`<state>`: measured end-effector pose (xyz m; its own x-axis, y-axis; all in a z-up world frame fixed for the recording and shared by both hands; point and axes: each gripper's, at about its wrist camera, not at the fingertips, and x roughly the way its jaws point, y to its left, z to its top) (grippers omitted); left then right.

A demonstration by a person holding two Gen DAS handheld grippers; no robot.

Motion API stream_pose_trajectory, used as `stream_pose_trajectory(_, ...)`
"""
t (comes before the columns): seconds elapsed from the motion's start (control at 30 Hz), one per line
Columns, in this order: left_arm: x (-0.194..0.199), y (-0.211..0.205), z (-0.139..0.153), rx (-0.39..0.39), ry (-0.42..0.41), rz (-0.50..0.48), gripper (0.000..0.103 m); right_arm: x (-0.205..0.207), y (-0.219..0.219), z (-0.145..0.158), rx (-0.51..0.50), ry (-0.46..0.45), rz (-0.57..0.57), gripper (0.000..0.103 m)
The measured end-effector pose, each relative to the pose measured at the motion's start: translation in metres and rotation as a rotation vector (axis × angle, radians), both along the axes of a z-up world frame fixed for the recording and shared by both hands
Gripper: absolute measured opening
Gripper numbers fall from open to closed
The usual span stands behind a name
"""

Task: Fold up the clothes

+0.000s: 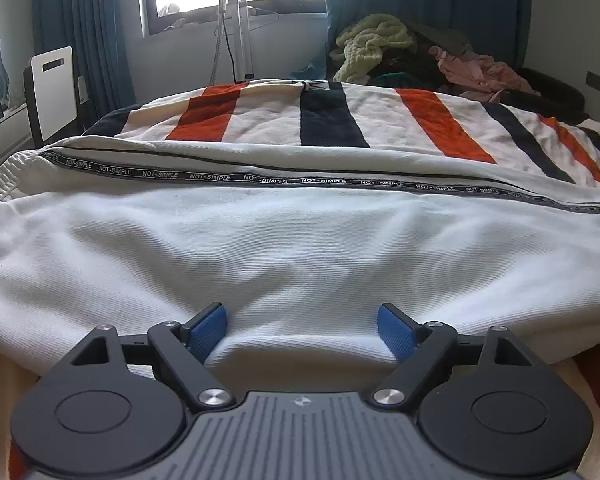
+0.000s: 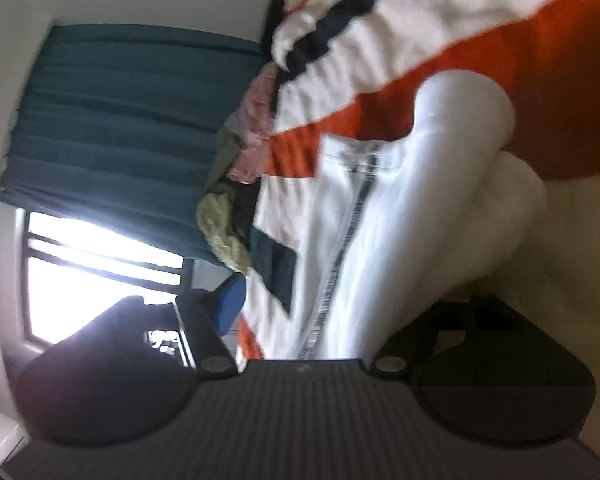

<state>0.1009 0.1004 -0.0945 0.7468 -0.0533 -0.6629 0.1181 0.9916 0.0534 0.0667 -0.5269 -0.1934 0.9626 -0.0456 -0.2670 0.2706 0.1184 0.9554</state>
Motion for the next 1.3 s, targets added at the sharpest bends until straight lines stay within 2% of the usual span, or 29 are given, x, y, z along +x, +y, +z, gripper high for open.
stream_pose_trajectory(0.17,0.002,0.0,-0.001,0.008,-0.003,-0.003,0.086,0.001,-0.009,-0.016,0.055,0.018,-0.032,0.067)
stream_pose_trajectory(0.2,0.002,0.0,-0.002,0.008,-0.003,-0.003,0.087,0.003,-0.01,-0.013,0.04,0.021,-0.027,0.07)
stream_pose_trajectory(0.37,0.005,-0.002,-0.003,0.014,-0.005,-0.005,0.088,0.014,-0.007,0.013,-0.1,-0.001,0.001,0.07)
stream_pose_trajectory(0.47,0.006,-0.002,-0.004,0.013,-0.005,-0.006,0.088,0.018,-0.008,0.014,-0.114,0.084,-0.01,0.067)
stream_pose_trajectory(0.5,0.006,-0.001,-0.004,0.014,-0.005,-0.007,0.088,0.019,-0.008,0.014,-0.12,0.136,-0.015,0.052)
stream_pose_trajectory(0.53,0.006,-0.002,-0.004,0.015,-0.006,-0.008,0.088,0.021,-0.007,0.013,-0.126,0.187,-0.019,0.028)
stream_pose_trajectory(0.57,0.006,-0.002,-0.004,0.017,-0.006,-0.009,0.088,0.022,-0.007,0.013,-0.131,0.239,-0.023,0.018)
stream_pose_trajectory(0.63,0.006,-0.002,-0.004,0.018,-0.006,-0.01,0.088,0.025,-0.004,0.019,-0.163,0.278,-0.024,0.01)
stream_pose_trajectory(0.73,0.007,-0.002,-0.004,0.013,-0.004,-0.006,0.088,0.024,0.006,0.046,-0.241,0.258,-0.05,0.009)
stream_pose_trajectory(0.87,0.005,0.0,-0.002,0.003,-0.011,0.001,0.088,0.035,0.042,0.107,-0.508,0.216,-0.042,0.009)
stream_pose_trajectory(1.0,-0.002,0.001,0.005,-0.004,-0.026,-0.002,0.088,0.045,0.112,0.165,-0.84,0.171,-0.007,0.009)
stream_pose_trajectory(1.13,-0.008,0.012,0.018,-0.063,-0.045,0.017,0.088,0.049,0.188,0.148,-1.055,0.168,0.168,0.009)
stream_pose_trajectory(1.3,-0.017,0.046,0.041,-0.167,-0.121,0.123,0.088,0.056,0.282,0.117,-1.3,0.167,0.411,0.009)
